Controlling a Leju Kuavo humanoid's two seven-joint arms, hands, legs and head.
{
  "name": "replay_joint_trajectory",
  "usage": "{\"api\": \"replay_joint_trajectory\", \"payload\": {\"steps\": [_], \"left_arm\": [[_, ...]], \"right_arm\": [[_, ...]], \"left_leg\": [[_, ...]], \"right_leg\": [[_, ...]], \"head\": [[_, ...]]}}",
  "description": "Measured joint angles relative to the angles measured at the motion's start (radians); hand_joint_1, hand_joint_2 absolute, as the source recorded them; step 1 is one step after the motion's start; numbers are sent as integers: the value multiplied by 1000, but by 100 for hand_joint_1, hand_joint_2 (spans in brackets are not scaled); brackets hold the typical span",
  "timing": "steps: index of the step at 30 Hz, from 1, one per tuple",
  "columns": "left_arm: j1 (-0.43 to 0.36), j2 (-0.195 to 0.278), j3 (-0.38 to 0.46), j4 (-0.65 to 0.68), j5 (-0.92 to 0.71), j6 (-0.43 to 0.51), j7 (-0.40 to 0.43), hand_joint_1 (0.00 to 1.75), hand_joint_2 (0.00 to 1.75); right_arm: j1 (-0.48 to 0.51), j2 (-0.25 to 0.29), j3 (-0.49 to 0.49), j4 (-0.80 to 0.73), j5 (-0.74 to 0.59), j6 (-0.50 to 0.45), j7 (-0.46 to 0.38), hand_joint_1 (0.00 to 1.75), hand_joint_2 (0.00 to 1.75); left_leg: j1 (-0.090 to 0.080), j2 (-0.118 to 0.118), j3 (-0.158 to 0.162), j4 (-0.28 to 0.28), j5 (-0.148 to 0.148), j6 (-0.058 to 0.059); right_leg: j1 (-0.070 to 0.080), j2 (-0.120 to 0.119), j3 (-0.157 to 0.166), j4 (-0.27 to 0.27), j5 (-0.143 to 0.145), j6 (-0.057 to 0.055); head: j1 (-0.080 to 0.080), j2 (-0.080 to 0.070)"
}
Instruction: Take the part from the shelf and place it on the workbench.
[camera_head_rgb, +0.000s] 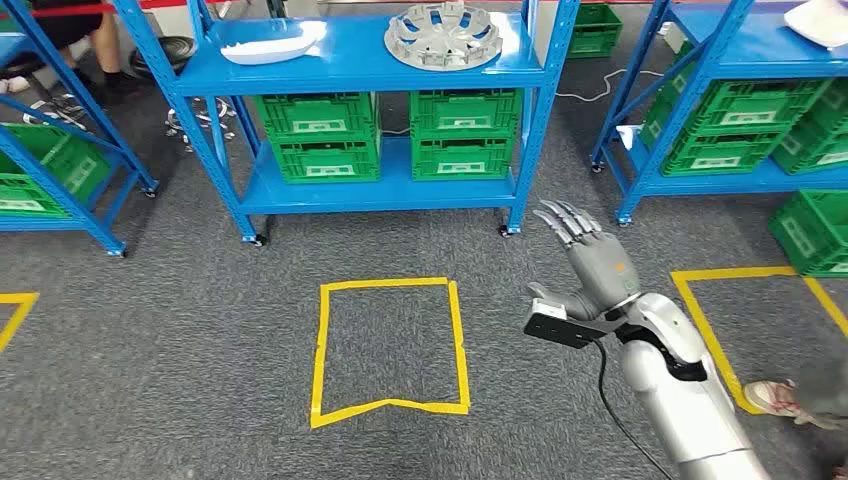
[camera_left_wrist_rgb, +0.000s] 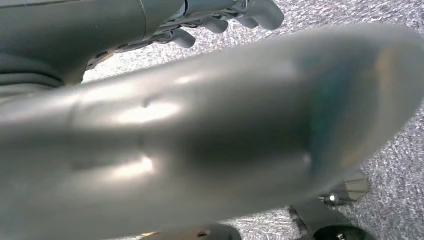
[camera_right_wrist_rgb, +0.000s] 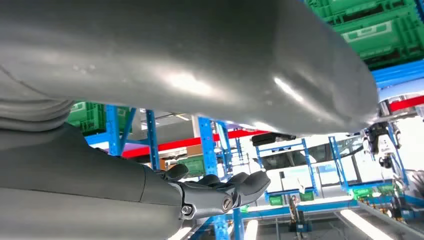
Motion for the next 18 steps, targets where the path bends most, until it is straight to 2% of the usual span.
{"api": "replay_joint_trajectory", "payload": {"steps": [2, 4, 5, 7, 8, 9, 10, 11, 12, 13, 14, 15, 16, 18], "left_arm": [[2, 0, 1, 0, 1, 1, 0, 0, 0], [4, 0, 5, 0, 1, 4, -1, 0, 0], [4, 1, 7, 0, 1, 6, -2, 0, 0], [3, 1, 10, 0, 1, 8, -3, 0, 0], [4, 1, 12, 0, 1, 8, -3, 0, 0], [5, 1, 13, 0, 1, 8, -3, 0, 0], [5, 1, 14, 0, 0, 8, -2, 0, 0], [5, 1, 14, 0, 0, 8, -1, 0, 0], [5, 1, 15, 0, 0, 8, 0, 0, 0], [4, 1, 15, 0, -1, 8, 0, 0, 0], [3, 0, 15, 0, -1, 8, 0, 0, 0], [2, 0, 15, 0, -1, 8, 0, 0, 0], [2, 0, 16, 0, -1, 8, 0, 0, 0], [2, 1, 17, 0, 0, 8, -2, 0, 0]], "right_arm": [[-2, 0, 0, 1, 0, 0, -3, 0, 0], [-12, 1, 0, 4, -1, 0, -10, 0, 0], [-18, 1, 0, 7, -1, -1, -12, 0, 0], [-25, 1, 0, 14, -2, -1, -15, 0, 0], [-24, 1, -1, 18, -3, -2, -15, 0, 0], [-22, 1, -1, 21, -3, -3, -15, 0, 0], [-20, 1, -2, 23, -4, -3, -16, 0, 0], [-19, 0, -3, 24, -4, -4, -16, 0, 0], [-19, 0, -5, 25, -5, -4, -16, 0, 0], [-19, 0, -7, 25, -5, -5, -16, 0, 0], [-19, 0, -9, 25, -6, -5, -16, 0, 0], [-18, 0, -10, 25, -6, -6, -16, 0, 0], [-18, 0, -11, 25, -7, -6, -16, 0, 0], [-15, 0, -12, 25, -7, -6, -16, 0, 0]], "left_leg": [[0, 0, 1, -1, -1, 8], [1, 0, 6, -5, -3, 23], [1, 0, 9, -7, -4, 30], [-1, 1, 14, -7, -9, 40], [-3, 0, 16, -7, -12, 43], [-6, 0, 20, -7, -16, 45], [-8, -1, 25, -6, -19, 46], [-10, -2, 31, -6, -24, 45], [-11, -3, 37, -6, -28, 44], [-14, -3, 41, -5, -33, 41], [-16, -4, 44, -4, -38, 37], [-17, -4, 45, -4, -41, 32], [-17, -4, 46, -5, -43, 26], [-16, -2, 50, -5, -49, 14]], "right_leg": [[-2, 0, 2, -3, -1, 6], [-4, -2, -8, 21, -16, 15], [-4, -3, -28, 62, -35, 17], [-1, -3, -100, 191, -81, 17], [1, -3, -138, 250, -95, 16], [3, -3, -163, 279, -92, 14], [4, -3, -169, 271, -70, 10], [6, -3, -157, 226, -32, 5], [9, -3, -132, 159, 10, -2], [13, -4, -105, 94, 38, -9], [17, -4, -84, 48, 54, -14], [21, -4, -72, 23, 57, -17], [24, -3, -69, 16, 51, -20], [20, -1, -62, 9, 51, -27]], "head": [[1, 0], [2, 0], [3, 0], [4, 0], [4, 0], [4, 0], [4, 0], [4, 0], [4, 0], [4, 0], [4, 0], [4, 0], [4, 0], [4, 0]]}}
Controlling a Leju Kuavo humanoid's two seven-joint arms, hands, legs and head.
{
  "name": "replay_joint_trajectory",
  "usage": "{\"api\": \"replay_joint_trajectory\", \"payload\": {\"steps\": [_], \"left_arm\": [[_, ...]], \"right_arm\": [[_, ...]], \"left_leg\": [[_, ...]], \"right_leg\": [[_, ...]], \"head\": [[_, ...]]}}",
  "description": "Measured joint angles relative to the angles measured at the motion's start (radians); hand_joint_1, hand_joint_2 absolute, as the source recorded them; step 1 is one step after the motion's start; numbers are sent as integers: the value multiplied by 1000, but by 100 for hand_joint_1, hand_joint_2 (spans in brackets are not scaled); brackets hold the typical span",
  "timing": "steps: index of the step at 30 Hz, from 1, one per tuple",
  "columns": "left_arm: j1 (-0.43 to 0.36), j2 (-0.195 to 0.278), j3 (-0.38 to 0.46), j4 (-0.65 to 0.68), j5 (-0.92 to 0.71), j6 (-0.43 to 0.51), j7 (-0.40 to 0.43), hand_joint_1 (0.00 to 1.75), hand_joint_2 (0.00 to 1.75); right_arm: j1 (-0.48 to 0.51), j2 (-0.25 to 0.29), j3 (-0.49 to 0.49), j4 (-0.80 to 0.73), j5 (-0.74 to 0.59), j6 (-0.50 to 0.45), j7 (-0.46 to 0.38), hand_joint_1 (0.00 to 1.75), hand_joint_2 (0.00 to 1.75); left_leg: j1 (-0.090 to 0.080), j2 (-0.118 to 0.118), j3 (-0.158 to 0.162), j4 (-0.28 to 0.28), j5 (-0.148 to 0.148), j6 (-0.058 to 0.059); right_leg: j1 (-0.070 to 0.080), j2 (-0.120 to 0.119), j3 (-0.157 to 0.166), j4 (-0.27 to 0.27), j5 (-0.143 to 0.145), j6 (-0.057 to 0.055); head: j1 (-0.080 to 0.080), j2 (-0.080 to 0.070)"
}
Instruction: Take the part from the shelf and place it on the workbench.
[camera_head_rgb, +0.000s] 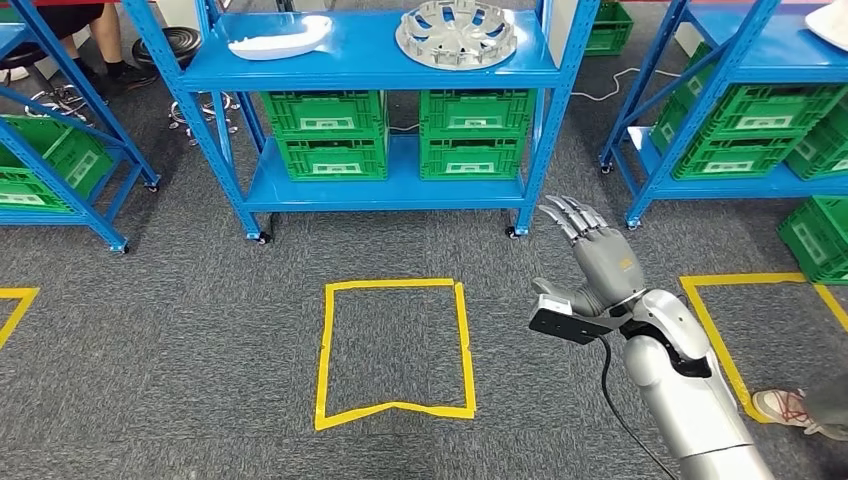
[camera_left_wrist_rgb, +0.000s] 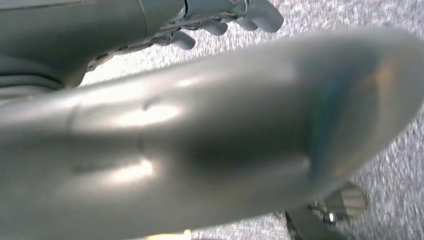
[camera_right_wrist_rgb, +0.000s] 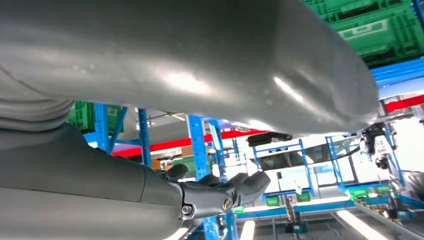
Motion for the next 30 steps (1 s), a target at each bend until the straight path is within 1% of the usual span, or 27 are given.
{"api": "replay_joint_trajectory", "payload": {"steps": [1, 2, 3, 4, 5, 6, 7, 8, 9, 10, 11, 12, 14, 16, 17, 18, 20, 21, 22, 23, 24, 25, 26, 27, 28, 29, 30], "left_arm": [[0, 0, 0, 0, 1, 0, -2, 0, 0], [0, 1, 0, 0, 2, 1, -3, 0, 0], [1, 1, 0, 0, 4, 1, -5, 0, 0], [3, 1, 1, 0, 6, 1, -7, 0, 0], [5, 1, 2, 0, 8, 2, -8, 0, 0], [7, 1, 3, 0, 9, 2, -8, 0, 0], [10, 1, 5, 1, 10, 3, -9, 0, 0], [12, 1, 6, 1, 10, 3, -9, 0, 0], [13, 2, 7, 1, 11, 3, -10, 0, 0], [13, 2, 8, 1, 11, 3, -11, 0, 0], [13, 2, 9, 1, 11, 3, -12, 0, 0], [13, 2, 10, 1, 11, 3, -12, 0, 0], [13, 2, 14, 1, 12, 3, -13, 0, 0], [14, 1, 18, 1, 14, 3, -13, 0, 0], [14, 2, 20, 1, 14, 4, -13, 0, 0], [14, 2, 22, 1, 15, 4, -13, 0, 0], [14, 4, 26, 1, 16, 7, -12, 0, 0], [16, 3, 26, 1, 17, 8, -12, 0, 0], [17, 3, 26, 1, 17, 10, -12, 0, 0], [18, 3, 26, 1, 16, 11, -12, 0, 0], [19, 3, 26, 1, 16, 12, -11, 0, 0], [19, 3, 26, 1, 16, 12, -11, 0, 0], [18, 3, 26, 1, 16, 12, -11, 0, 0], [18, 3, 26, 1, 15, 12, -11, 0, 0], [18, 3, 26, 1, 15, 12, -10, 0, 0], [18, 2, 26, 1, 15, 12, -10, 0, 0], [18, 3, 26, 1, 15, 12, -9, 0, 0]], "right_arm": [[0, 0, -1, 0, 0, 0, 0, 0, 0], [0, 1, -1, 0, 0, 0, -1, 0, 0], [-1, 2, -1, 0, -1, 0, -1, 0, 0], [-2, 3, -1, 1, 0, 0, -1, 0, 0], [-2, 5, 0, 2, 0, 0, -1, 0, 0], [-2, 7, 0, 3, 0, 0, -1, 0, 0], [-2, 8, 0, 4, 1, 0, -1, 0, 0], [-2, 9, 0, 5, 1, 0, -1, 0, 0], [-2, 10, 0, 6, 1, 0, -1, 0, 0], [-3, 11, 0, 6, 1, 0, -1, 0, 0], [-5, 11, 0, 6, 2, 0, -1, 0, 0], [-8, 12, 1, 7, 2, 0, -2, 0, 0], [-16, 13, 2, 11, 5, 1, -3, 0, 0], [-27, 14, 4, 16, 8, 1, -5, 0, 0], [-34, 14, 5, 19, 10, 0, -7, 0, 0], [-41, 15, 7, 23, 11, 0, -10, 0, 0], [-51, 18, 11, 33, 12, -2, -12, 0, 0], [-52, 18, 12, 38, 11, -3, -13, 0, 0], [-52, 19, 14, 42, 11, -5, -13, 0, 0], [-53, 19, 15, 46, 9, -7, -13, 0, 0], [-54, 19, 16, 49, 8, -8, -12, 0, 0], [-56, 19, 17, 51, 6, -10, -12, 0, 0], [-59, 19, 17, 53, 6, -11, -12, 0, 0], [-61, 19, 17, 54, 5, -12, -12, 0, 0], [-62, 19, 17, 54, 5, -13, -12, 0, 0], [-63, 19, 17, 54, 5, -13, -12, 0, 0], [-63, 19, 17, 55, 5, -14, -12, 0, 0]], "left_leg": [[0, 1, -5, 14, -8, -7], [1, 2, -19, 46, -24, -13], [4, 2, -47, 97, -46, -19], [7, 3, -84, 162, -70, -24], [10, 3, -121, 223, -87, -28], [12, 3, -149, 260, -87, -31], [14, 3, -160, 263, -69, -33], [16, 3, -151, 226, -33, -34], [17, 4, -127, 161, 11, -35], [17, 4, -98, 96, 42, -34], [16, 3, -75, 44, 61, -30], [15, 3, -61, 15, 66, -23], [11, 1, -57, 6, 60, -6], [12, 2, -53, 2, 59, 9], [13, 2, -50, -1, 59, 16], [14, 2, -46, -3, 57, 22], [12, 2, -43, -3, 52, 30], [10, 2, -41, -2, 49, 32], [9, 1, -39, -2, 46, 33], [7, 0, -35, -1, 43, 33], [7, -1, -30, -1, 39, 32], [6, -1, -25, -1, 36, 30], [4, -2, -22, 0, 32, 27], [3, -3, -21, 1, 29, 21], [3, -3, -20, 0, 27, 15], [3, -3, -20, -1, 26, 9], [4, -2, -19, -2, 24, 2]], "right_leg": [[-4, 0, 6, -4, -1, -5], [-8, 0, 13, -9, -1, -10], [-9, -1, 18, -11, -4, -14], [-10, -2, 22, -11, -7, -17], [-10, -2, 26, -11, -11, -18], [-11, -2, 31, -11, -15, -17], [-12, -2, 37, -10, -20, -16], [-14, -1, 44, -10, -25, -13], [-16, -1, 53, -10, -31, -8], [-16, -1, 60, -10, -37, -3], [-16, -1, 63, -8, -43, 4], [-14, 0, 65, -8, -46, 10], [-14, 0, 65, -10, -48, 23], [-16, -1, 63, -5, -55, 34], [-17, -2, 51, 20, -68, 38], [-17, -2, 26, 69, -89, 41], [-17, -3, -53, 208, -139, 44], [-17, -2, -89, 263, -150, 44], [-16, -2, -108, 281, -141, 43], [-15, -2, -106, 259, -113, 40], [-14, -3, -85, 200, -72, 35], [-12, -3, -55, 126, -34, 29], [-8, -5, -27, 62, -9, 24], [-4, -5, -8, 20, 3, 19], [0, -5, 1, 2, 2, 15], [3, -4, 2, 0, 0, 12], [1, -3, 4, -3, 1, 7]], "head": [[-2, 0], [-3, 0], [-4, 0], [-6, 0], [-6, 0], [-6, 0], [-6, 0], [-6, 0], [-6, 0], [-6, 0], [-7, 0], [-7, 0], [-7, 0], [-5, 0], [-3, 0], [-2, 0], [1, 0], [0, 0], [1, 0], [1, 0], [0, 0], [0, 0], [0, 0], [0, 0], [0, 0], [0, 0], [0, 0]]}}
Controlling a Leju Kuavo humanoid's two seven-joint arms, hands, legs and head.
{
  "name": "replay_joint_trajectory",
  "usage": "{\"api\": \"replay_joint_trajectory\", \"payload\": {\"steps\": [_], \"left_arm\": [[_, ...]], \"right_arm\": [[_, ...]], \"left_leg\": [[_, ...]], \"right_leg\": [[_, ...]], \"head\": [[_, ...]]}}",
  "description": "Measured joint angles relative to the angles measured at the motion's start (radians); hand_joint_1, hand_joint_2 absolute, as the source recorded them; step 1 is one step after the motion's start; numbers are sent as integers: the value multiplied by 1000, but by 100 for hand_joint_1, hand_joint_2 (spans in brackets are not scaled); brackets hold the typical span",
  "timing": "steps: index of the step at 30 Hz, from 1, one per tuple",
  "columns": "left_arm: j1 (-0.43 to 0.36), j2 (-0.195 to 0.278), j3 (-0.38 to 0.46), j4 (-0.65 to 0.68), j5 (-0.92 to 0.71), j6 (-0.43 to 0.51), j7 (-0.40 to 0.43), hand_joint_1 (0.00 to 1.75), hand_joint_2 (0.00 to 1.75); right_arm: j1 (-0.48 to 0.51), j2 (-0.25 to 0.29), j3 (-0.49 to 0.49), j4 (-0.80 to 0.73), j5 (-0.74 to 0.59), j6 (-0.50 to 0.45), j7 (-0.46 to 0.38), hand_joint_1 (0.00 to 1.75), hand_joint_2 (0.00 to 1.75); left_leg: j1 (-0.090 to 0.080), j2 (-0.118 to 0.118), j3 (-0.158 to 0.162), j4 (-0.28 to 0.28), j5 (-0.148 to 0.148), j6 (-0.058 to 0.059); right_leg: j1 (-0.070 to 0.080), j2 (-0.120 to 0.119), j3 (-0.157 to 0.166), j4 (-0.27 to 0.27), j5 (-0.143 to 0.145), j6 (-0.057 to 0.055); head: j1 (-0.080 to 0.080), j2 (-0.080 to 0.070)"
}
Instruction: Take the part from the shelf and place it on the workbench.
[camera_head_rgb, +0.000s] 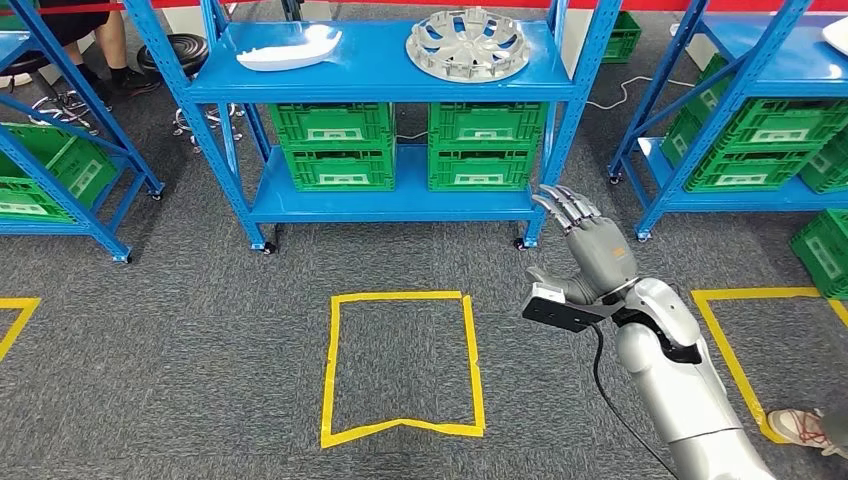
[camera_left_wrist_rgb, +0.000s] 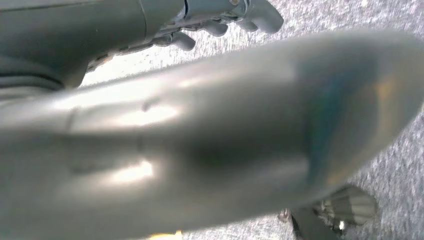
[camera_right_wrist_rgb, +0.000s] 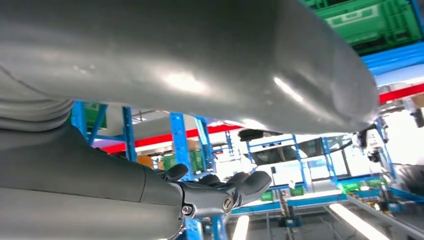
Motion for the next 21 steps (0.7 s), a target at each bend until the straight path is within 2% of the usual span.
{"api": "replay_joint_trajectory", "payload": {"steps": [2, 3, 5, 6, 7, 8, 9, 10, 12, 13, 17, 19, 21], "left_arm": [[0, 0, 0, 0, 0, 0, 0, 0, 0], [-1, 0, 0, -1, -1, 0, 0, 0, 0], [0, 0, 0, 0, -1, 0, 0, 0, 0], [1, 0, 0, 0, -1, 0, 0, 0, 0], [2, 0, 0, 0, -1, 1, 1, 0, 0], [3, 1, 0, 0, -1, 1, 1, 0, 0], [3, 2, 0, 0, -1, 1, 2, 0, 0], [3, 2, 0, 0, -1, 1, 2, 0, 0], [1, 3, 0, 0, -1, 1, 2, 0, 0], [1, 3, 0, 1, -1, 1, 2, 0, 0], [1, 3, 1, 0, -1, 1, 2, 0, 0], [0, 4, 2, 0, -1, 2, 1, 0, 0], [-1, 4, 3, 0, -1, 2, 1, 0, 0]], "right_arm": [[-1, 0, 0, 0, 0, -1, 0, 0, 0], [-2, 0, 0, 0, 0, -1, 0, 0, 0], [-3, 1, 0, 2, 0, -1, 0, 0, 0], [-2, 1, 0, 3, 0, -1, 0, 0, 0], [-1, 1, 0, 5, 0, -1, 0, 0, 0], [0, 1, 0, 6, 0, -1, 0, 0, 0], [1, 2, 0, 7, 0, -1, 0, 0, 0], [1, 2, 0, 8, 0, -1, 0, 0, 0], [0, 2, 0, 9, 0, -1, 0, 0, 0], [-1, 2, 1, 9, 0, -1, 0, 0, 0], [-4, 3, 1, 9, 0, -1, 0, 0, 0], [-7, 3, 1, 9, 0, -2, 0, 0, 0], [-6, 3, 1, 11, 0, -2, 0, 0, 0]], "left_leg": [[1, 2, -8, 22, -14, -12], [2, 3, -25, 59, -32, -18], [6, 4, -91, 185, -87, -28], [9, 4, -126, 244, -104, -32], [11, 4, -148, 276, -103, -35], [12, 5, -151, 268, -81, -37], [14, 5, -132, 219, -43, -38], [15, 6, -102, 146, -3, -39], [14, 6, -46, 30, 40, -32], [13, 5, -34, 7, 41, -25], [11, 4, -24, -2, 33, 7], [14, 5, -16, -6, 30, 18], [12, 5, -11, -5, 24, 24]], "right_leg": [[-6, 0, 10, -8, 1, -11], [-9, -1, 16, -11, 0, -17], [-10, -2, 24, -12, -7, -25], [-10, -2, 27, -12, -11, -26], [-11, -2, 31, -12, -14, -25], [-12, -1, 37, -12, -18, -23], [-13, 0, 43, -11, -23, -20], [-15, 0, 50, -10, -29, -15], [-13, 2, 58, -7, -40, -3], [-11, 2, 59, -7, -43, 3], [-14, 1, 59, 3, -57, 27], [-15, 0, 16, 87, -93, 33], [-15, 1, -64, 217, -131, 35]], "head": [[-2, 0], [-3, 0], [-5, 0], [-4, 0], [-4, 0], [-5, 0], [-5, 0], [-5, 0], [-5, 0], [-6, 0], [-4, 0], [-1, 0], [0, 0]]}}
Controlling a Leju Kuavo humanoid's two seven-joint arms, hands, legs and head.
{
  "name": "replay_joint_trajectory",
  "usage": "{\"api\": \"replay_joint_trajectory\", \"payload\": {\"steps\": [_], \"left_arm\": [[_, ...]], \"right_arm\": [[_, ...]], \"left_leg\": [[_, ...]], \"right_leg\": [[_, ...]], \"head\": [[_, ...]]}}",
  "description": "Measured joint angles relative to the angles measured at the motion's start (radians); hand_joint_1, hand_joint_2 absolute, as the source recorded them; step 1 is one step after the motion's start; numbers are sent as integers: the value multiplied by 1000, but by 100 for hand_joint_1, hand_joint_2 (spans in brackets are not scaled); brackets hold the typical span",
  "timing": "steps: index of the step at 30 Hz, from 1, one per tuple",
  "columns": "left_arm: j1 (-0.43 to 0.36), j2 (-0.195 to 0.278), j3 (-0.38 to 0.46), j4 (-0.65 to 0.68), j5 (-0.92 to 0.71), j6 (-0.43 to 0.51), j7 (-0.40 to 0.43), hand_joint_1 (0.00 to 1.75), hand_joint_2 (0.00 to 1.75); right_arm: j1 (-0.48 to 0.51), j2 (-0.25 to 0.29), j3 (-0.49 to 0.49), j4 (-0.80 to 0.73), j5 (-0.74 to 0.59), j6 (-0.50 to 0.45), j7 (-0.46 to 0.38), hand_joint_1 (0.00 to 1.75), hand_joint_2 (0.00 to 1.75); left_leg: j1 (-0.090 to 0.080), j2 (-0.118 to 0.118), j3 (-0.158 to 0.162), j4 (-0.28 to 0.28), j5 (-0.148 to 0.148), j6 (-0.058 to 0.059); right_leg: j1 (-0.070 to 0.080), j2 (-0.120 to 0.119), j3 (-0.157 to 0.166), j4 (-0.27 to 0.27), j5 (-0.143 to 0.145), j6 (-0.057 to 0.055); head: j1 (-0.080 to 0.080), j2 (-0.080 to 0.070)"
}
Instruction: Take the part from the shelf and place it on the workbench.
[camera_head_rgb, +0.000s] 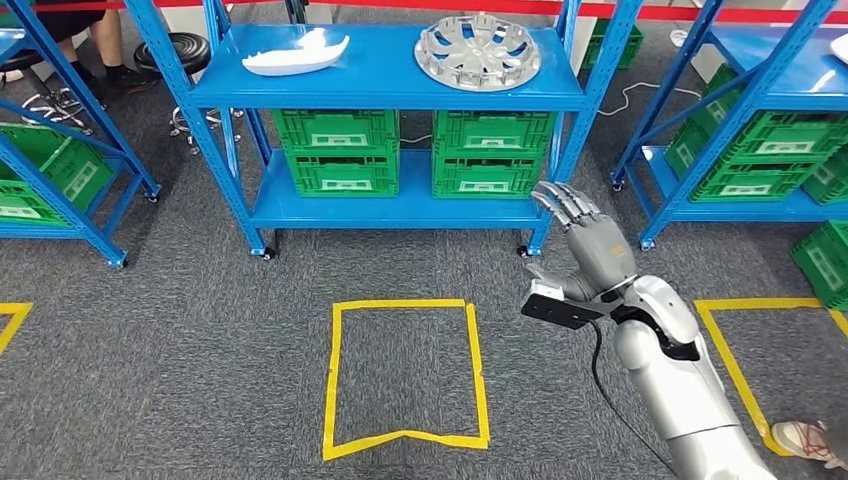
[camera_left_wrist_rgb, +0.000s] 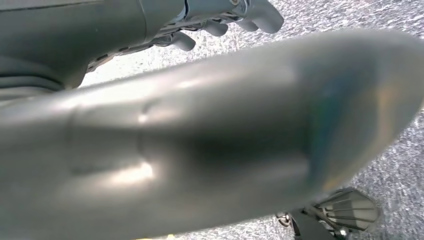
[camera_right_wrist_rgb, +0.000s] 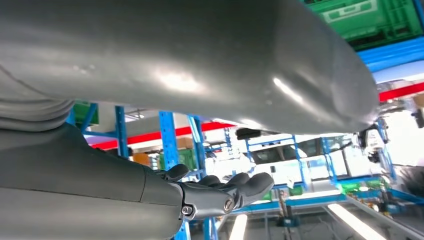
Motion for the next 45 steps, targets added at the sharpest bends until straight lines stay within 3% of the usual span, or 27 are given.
{"api": "replay_joint_trajectory", "payload": {"steps": [1, 2, 3, 5, 7, 10, 12, 15, 16, 17, 18, 20, 22, 25, 27, 28, 30, 31, 32, 33, 35, 37, 39, 42, 43, 45], "left_arm": [[1, 0, 0, 0, 0, 0, 0, 0, 0], [1, 0, 1, 0, 0, 0, 0, 0, 0], [2, 0, 1, 1, 0, 0, 0, 0, 0], [2, 0, 2, 1, -3, 0, 0, 0, 0], [-1, 0, 2, 0, -9, -1, 2, 0, 0], [-4, -2, 2, 0, -15, -2, 5, 0, 0], [-5, -3, 2, -1, -16, -2, 6, 0, 0], [-7, -7, 2, 0, -16, -3, 7, 0, 0], [-6, -8, 2, 0, -17, -4, 9, 0, 0], [-4, -8, 2, 0, -18, -6, 10, 0, 0], [-3, -9, 2, 1, -19, -8, 11, 0, 0], [-3, -9, 2, 1, -20, -11, 12, 0, 0], [-5, -9, 2, 1, -21, -12, 12, 0, 0], [-7, -11, 1, 1, -21, -13, 12, 0, 0], [-7, -12, 1, 1, -21, -13, 12, 0, 0], [-8, -13, 2, 0, -21, -13, 12, 0, 0], [-10, -13, 2, 0, -21, -13, 12, 0, 0], [-10, -13, 2, 1, -22, -13, 12, 0, 0], [-9, -14, 2, 1, -22, -13, 12, 0, 0], [-9, -14, 2, 1, -22, -13, 11, 0, 0], [-8, -15, 2, 1, -22, -13, 7, 0, 0], [-10, -15, 2, 1, -22, -13, 3, 0, 0], [-10, -15, 2, 1, -22, -13, 2, 0, 0], [-12, -15, 2, 0, -23, -13, 2, 0, 0], [-14, -15, 2, 0, -24, -13, 2, 0, 0], [-15, -15, 2, 0, -26, -14, 4, 0, 0]], "right_arm": [[2, 0, 0, 2, 0, 0, 0, 0, 0], [4, 0, 0, 4, 0, 0, 0, 0, 0], [5, 0, 0, 6, 0, 0, 0, 0, 0], [5, 0, 1, 8, -2, -1, 2, 0, 0], [7, 0, 1, 8, -5, -5, 5, 0, 0], [21, -4, 1, 6, -11, -10, 6, 0, 0], [27, -6, 1, 2, -13, -12, 3, 0, 0], [33, -10, 1, 0, -15, -14, -3, 0, 0], [37, -12, 0, -1, -16, -13, -3, 0, 0], [42, -13, -1, -4, -16, -13, -3, 0, 0], [47, -14, -2, -7, -16, -13, -2, 0, 0], [54, -16, -6, -16, -17, -13, 0, 0, 0], [56, -17, -9, -22, -17, -13, 0, 0, 0], [59, -21, -13, -29, -18, -13, 1, 0, 0], [60, -24, -15, -36, -18, -13, 1, 0, 0], [60, -26, -17, -38, -18, -13, 1, 0, 0], [64, -28, -19, -40, -18, -13, 3, 0, 0], [69, -29, -20, -40, -18, -13, 4, 0, 0], [73, -29, -20, -40, -18, -13, 4, 0, 0], [77, -29, -21, -40, -18, -13, 4, 0, 0], [81, -29, -23, -42, -18, -14, 4, 0, 0], [85, -29, -25, -44, -17, -14, 2, 0, 0], [89, -29, -27, -45, -16, -16, 0, 0, 0], [92, -29, -33, -47, -15, -19, -3, 0, 0], [92, -29, -35, -47, -15, -19, -3, 0, 0], [93, -29, -39, -48, -15, -20, -3, 0, 0]], "left_leg": [[-1, 0, 3, 0, -3, 1], [-1, -1, 7, 1, -7, 1], [-1, -1, 12, 2, -12, -1], [-3, -2, 22, 5, -23, -8], [-6, -3, 28, 7, -33, -19], [-6, -2, 32, 3, -40, -36], [-5, 1, 19, 35, -60, -48], [-3, 1, -80, 217, -136, -59], [-3, 1, -112, 267, -146, -60], [-3, 1, -127, 282, -135, -60], [-3, 1, -122, 257, -105, -59], [-4, 1, -70, 128, -27, -52], [-6, 1, -24, 29, 9, -42], [-8, 0, -12, 7, 6, -24], [-5, 1, -2, -2, 6, -11], [-3, 1, 3, -7, 6, -5], [-3, 1, 7, -8, 1, 1], [-3, 1, 9, -7, -2, 2], [-3, 1, 11, -6, -6, 2], [-3, 1, 15, -3, -10, 0], [-1, 0, 24, 2, -22, -7], [-4, -1, 28, 8, -33, -19], [-6, -1, 30, 7, -38, -31], [-3, 0, 28, 23, -53, -48], [-3, 1, 11, 58, -71, -53], [-1, 1, -57, 184, -122, -59]], "right_leg": [[0, 0, -32, 40, 0, 0], [0, 0, -49, 47, 19, 0], [-1, 0, -45, 15, 54, -2], [1, -1, 1, -112, 130, -8], [5, -1, 39, -198, 153, -17], [8, 2, 48, -212, 145, -34], [3, 3, 57, -217, 143, -47], [3, 2, 68, -218, 134, -60], [4, 2, 72, -217, 130, -61], [5, 3, 76, -217, 126, -61], [5, 4, 82, -217, 122, -60], [6, 5, 96, -216, 112, -54], [9, 6, 103, -215, 103, -44], [9, 7, 106, -219, 98, -27], [7, 5, 96, -193, 81, -15], [6, 5, 75, -150, 60, -10], [4, 3, 3, -20, 10, -4], [4, 3, -32, 36, -3, -1], [2, 3, -53, 59, 3, 1], [1, 3, -53, 41, 29, 2], [-3, 1, -3, -86, 107, 2], [0, 0, 44, -188, 141, -6], [6, 2, 54, -205, 135, -20], [3, 4, 63, -210, 132, -41], [0, 3, 68, -213, 131, -47], [1, 1, 75, -213, 124, -56]], "head": [[0, 0], [0, 0], [0, 0], [0, 0], [0, 0], [0, 0], [-2, 0], [-5, 0], [-5, 0], [-5, 0], [-5, 0], [-5, 0], [-5, 0], [-5, 0], [-4, 0], [-3, 0], [-1, 0], [-1, 0], [-1, 0], [-1, 0], [-1, 0], [-1, 0], [-1, 0], [-3, 0], [-3, 0], [-5, 0]]}}
